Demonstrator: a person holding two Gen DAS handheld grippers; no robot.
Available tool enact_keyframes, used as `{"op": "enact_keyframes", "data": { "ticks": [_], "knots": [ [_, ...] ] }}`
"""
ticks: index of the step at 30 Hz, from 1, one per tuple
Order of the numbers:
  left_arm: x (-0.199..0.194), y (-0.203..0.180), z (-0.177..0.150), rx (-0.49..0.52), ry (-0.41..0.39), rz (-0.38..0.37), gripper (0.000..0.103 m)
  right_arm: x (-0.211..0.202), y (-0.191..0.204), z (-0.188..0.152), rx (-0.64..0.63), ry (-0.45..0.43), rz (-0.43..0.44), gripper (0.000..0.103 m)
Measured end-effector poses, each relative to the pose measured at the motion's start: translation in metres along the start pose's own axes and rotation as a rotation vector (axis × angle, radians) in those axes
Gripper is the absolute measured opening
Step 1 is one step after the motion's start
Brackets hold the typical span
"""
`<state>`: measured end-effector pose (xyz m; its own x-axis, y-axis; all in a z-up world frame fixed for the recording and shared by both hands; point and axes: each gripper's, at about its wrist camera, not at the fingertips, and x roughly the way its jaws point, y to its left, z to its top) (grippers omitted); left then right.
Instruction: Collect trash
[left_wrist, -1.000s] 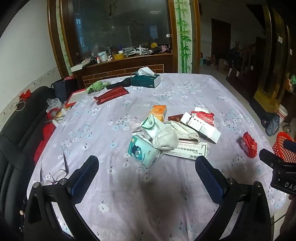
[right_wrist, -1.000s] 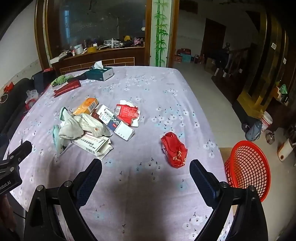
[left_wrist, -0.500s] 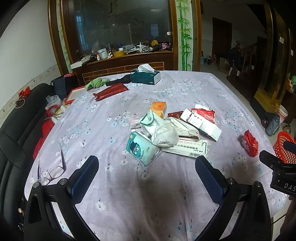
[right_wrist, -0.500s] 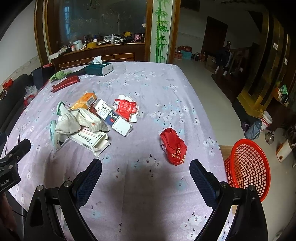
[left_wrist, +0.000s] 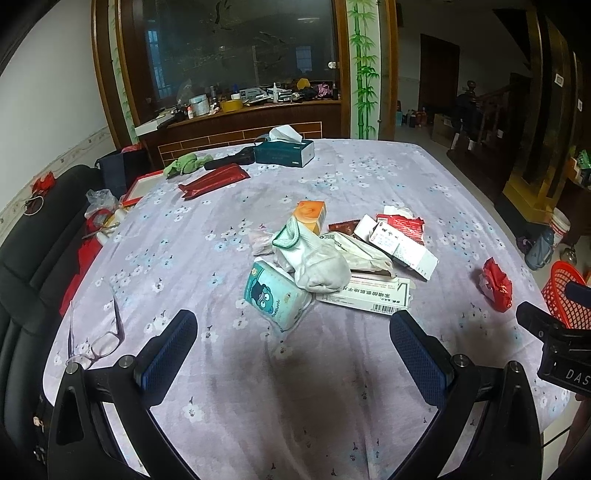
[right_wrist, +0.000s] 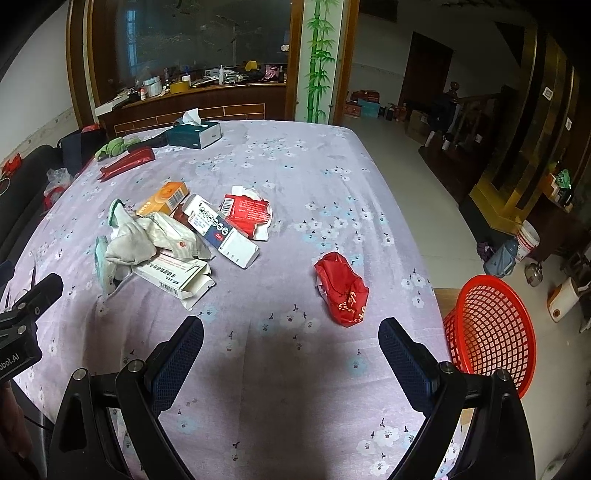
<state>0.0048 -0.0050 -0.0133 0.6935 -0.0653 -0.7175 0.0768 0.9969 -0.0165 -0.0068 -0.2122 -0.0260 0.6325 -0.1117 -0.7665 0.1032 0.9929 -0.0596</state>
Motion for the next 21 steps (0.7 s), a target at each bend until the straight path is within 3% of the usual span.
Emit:
{"op": "enact_keyframes", "data": {
  "ticks": [5,7,9,16,21],
  "knots": [
    [0.001,-0.001,0.001,-0.007,-0.005,-0.014,0.103,0.001,-0.001,-0.001,0.002,0.004,-0.002,0.097],
    [0.003,-0.003,0.000,0.033,0.018,0.025,0.103,0.000,-0.001,-0.001,0.001,0.001,-0.003,0.097],
    [0.002,-0.004,0.001,0.029,0.010,0.019,0.103,-0.001,-0.002,0.000,0.001,-0.007,-0.006,0.097],
    [-0.012,-0.001,0.002,0.014,-0.030,0.004,0.103,-0.021,-0.004,0.005,0.004,-0.107,-0.028,0.097],
    [-0.016,0.000,0.004,0.014,-0.026,0.007,0.103,-0.020,-0.003,0.004,0.000,-0.094,-0.013,0.097]
  ]
}}
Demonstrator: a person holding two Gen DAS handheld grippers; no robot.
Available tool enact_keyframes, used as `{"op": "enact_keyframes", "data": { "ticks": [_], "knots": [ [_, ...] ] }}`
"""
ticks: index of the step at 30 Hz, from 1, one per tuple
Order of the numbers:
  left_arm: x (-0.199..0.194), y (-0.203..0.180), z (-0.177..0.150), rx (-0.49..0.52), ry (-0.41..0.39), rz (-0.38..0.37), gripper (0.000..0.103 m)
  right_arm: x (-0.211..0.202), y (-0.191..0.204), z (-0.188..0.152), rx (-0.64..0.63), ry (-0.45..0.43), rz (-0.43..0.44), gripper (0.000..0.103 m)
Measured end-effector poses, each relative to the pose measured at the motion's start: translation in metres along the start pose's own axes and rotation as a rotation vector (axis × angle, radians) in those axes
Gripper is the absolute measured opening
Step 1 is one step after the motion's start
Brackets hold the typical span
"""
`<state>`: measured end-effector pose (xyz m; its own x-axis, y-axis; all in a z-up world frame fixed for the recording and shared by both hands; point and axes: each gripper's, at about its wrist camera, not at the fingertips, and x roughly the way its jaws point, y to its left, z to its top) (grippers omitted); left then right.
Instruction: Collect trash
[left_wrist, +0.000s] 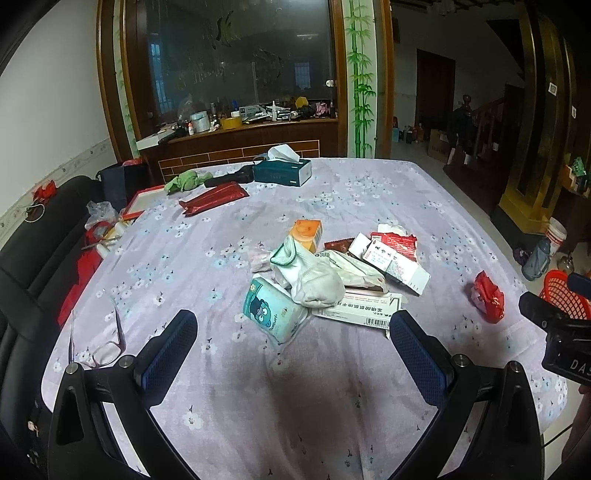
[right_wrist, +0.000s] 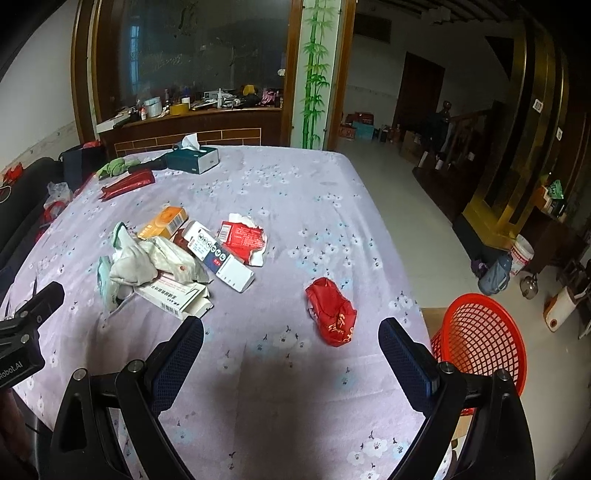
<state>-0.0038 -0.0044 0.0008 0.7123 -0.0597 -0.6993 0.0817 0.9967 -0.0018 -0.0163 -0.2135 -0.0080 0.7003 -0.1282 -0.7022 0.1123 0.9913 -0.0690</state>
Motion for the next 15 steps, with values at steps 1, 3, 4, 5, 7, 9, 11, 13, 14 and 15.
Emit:
{"op": "enact_keyframes", "data": {
  "ticks": [1,3,4,5,7,9,11,13,14,15],
  "knots": [
    [0.000,0.000,0.000,0.007,0.012,0.008,0.103,0.000,-0.001,0.000,0.002,0.000,0.000,0.097],
    [-0.001,0.001,0.000,0.003,0.005,0.003,0.103,-0.001,-0.002,0.000,0.006,-0.001,0.002,0.097],
    [0.000,0.000,0.000,0.004,0.003,0.002,0.103,-0.001,-0.001,-0.001,0.008,-0.001,0.005,0.097],
    [0.000,0.001,0.000,0.003,-0.001,0.000,0.103,-0.001,-0.001,-0.001,0.008,-0.001,0.005,0.097],
    [-0.003,0.001,-0.001,-0.002,-0.008,-0.007,0.103,0.000,0.000,-0.002,0.005,0.003,0.008,0.097],
    [-0.004,0.002,-0.002,0.001,-0.006,-0.009,0.103,0.002,0.000,-0.003,0.006,0.013,0.018,0.097],
    [-0.004,0.004,-0.003,-0.003,0.000,-0.014,0.103,0.005,-0.001,-0.003,0.013,0.024,0.026,0.097],
    [-0.001,0.004,-0.005,0.003,0.032,-0.004,0.103,0.009,-0.003,-0.004,0.024,0.038,0.028,0.097],
    [0.001,0.006,-0.005,-0.001,0.041,-0.005,0.103,0.012,-0.005,-0.005,0.029,0.048,0.032,0.097],
    [0.003,0.005,-0.007,0.002,0.057,-0.002,0.103,0.016,-0.006,-0.005,0.035,0.059,0.037,0.097]
  ]
}}
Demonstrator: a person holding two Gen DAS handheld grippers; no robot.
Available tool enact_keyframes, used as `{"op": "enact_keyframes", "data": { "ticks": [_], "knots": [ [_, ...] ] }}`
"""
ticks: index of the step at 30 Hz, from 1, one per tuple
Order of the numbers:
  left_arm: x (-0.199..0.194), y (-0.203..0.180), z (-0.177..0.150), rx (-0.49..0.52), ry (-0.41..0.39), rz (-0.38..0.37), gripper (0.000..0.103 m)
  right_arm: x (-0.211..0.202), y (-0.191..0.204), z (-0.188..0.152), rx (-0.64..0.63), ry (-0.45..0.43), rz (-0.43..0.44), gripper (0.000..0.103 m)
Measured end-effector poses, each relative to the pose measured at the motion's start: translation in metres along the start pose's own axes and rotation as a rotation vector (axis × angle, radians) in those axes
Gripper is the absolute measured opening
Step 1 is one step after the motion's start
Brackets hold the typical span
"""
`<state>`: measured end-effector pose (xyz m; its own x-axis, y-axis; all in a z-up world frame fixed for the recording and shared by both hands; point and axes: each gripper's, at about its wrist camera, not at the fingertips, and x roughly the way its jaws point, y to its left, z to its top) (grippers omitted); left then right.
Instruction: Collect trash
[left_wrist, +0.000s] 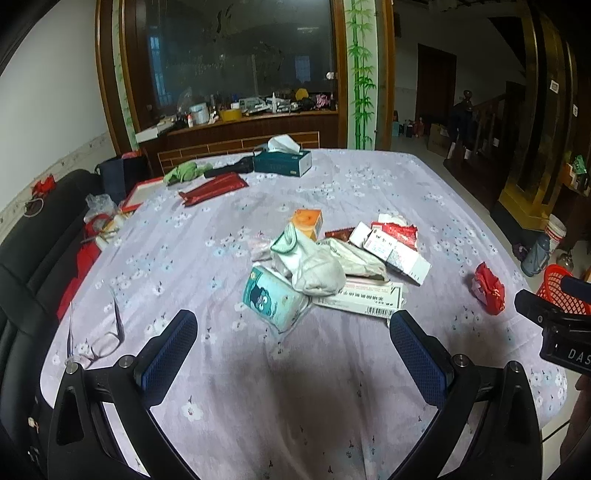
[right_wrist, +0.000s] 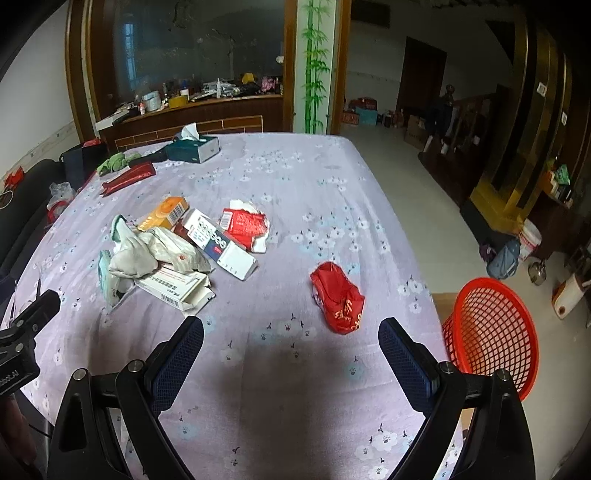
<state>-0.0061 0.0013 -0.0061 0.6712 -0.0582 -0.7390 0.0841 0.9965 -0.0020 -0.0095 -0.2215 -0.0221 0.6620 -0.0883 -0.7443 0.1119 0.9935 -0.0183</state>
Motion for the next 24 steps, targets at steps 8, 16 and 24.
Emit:
{"op": "enact_keyframes", "data": {
  "ticks": [8,16,24],
  "knots": [
    [0.024,0.024,0.003,-0.049,0.080,-0.036,0.102,0.039,-0.030,0.005,0.066,0.098,0.071,0.080],
    [0.062,0.056,0.013,-0.156,0.109,-0.165,0.073,0.086,-0.060,0.021,0.140,0.177,0.117,0.078],
    [0.091,0.068,0.027,-0.192,0.158,-0.198,0.067,0.129,-0.056,0.030,0.113,0.238,0.093,0.062]
  ]
}}
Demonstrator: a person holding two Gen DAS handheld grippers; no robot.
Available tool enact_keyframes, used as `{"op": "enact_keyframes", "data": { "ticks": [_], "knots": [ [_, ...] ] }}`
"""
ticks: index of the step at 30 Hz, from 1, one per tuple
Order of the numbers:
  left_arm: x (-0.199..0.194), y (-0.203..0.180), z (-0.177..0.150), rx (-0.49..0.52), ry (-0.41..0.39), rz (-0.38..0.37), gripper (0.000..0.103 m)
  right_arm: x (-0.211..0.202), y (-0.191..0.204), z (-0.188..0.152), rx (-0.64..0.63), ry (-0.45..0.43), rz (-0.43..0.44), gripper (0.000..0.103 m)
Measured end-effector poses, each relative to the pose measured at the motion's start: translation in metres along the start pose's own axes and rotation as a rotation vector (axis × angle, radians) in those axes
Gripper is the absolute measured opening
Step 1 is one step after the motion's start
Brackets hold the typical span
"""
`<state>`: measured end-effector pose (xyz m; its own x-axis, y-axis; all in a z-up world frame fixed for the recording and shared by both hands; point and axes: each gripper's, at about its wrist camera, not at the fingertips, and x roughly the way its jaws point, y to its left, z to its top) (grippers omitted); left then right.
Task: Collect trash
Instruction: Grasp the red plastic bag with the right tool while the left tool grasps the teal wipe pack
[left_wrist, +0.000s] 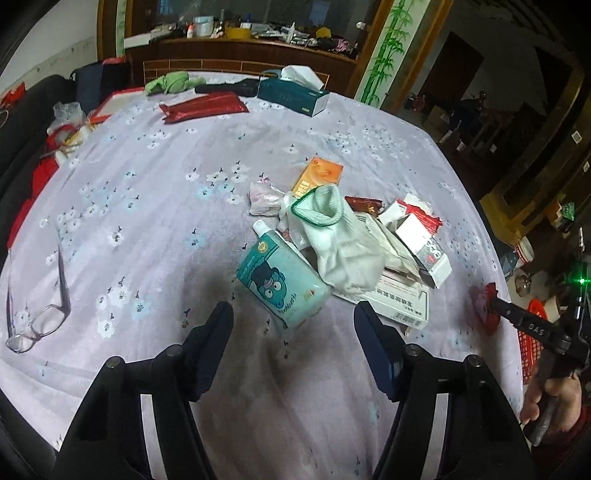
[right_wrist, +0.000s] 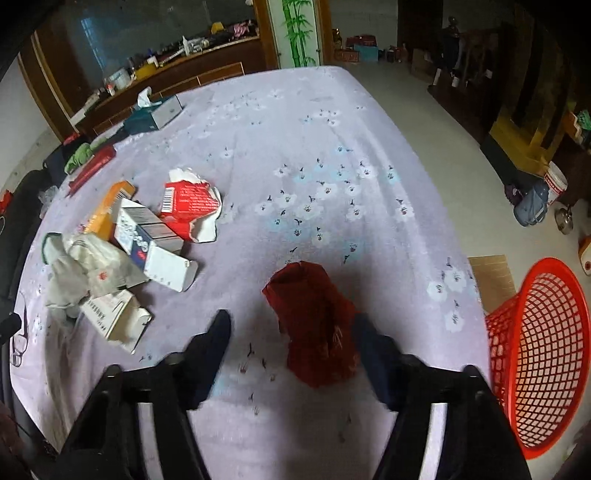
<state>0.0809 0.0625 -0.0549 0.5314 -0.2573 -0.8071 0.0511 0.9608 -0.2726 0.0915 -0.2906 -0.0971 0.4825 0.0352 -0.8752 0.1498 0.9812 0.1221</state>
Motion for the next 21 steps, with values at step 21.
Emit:
{"op": "enact_keyframes", "data": {
  "ticks": [21],
  "knots": [
    [0.082,0.023,0.024,-0.086,0.112,-0.041,0.042,-0.048,0.008,-0.021,0.075,-0.058,0.104,0.018]
  ]
}}
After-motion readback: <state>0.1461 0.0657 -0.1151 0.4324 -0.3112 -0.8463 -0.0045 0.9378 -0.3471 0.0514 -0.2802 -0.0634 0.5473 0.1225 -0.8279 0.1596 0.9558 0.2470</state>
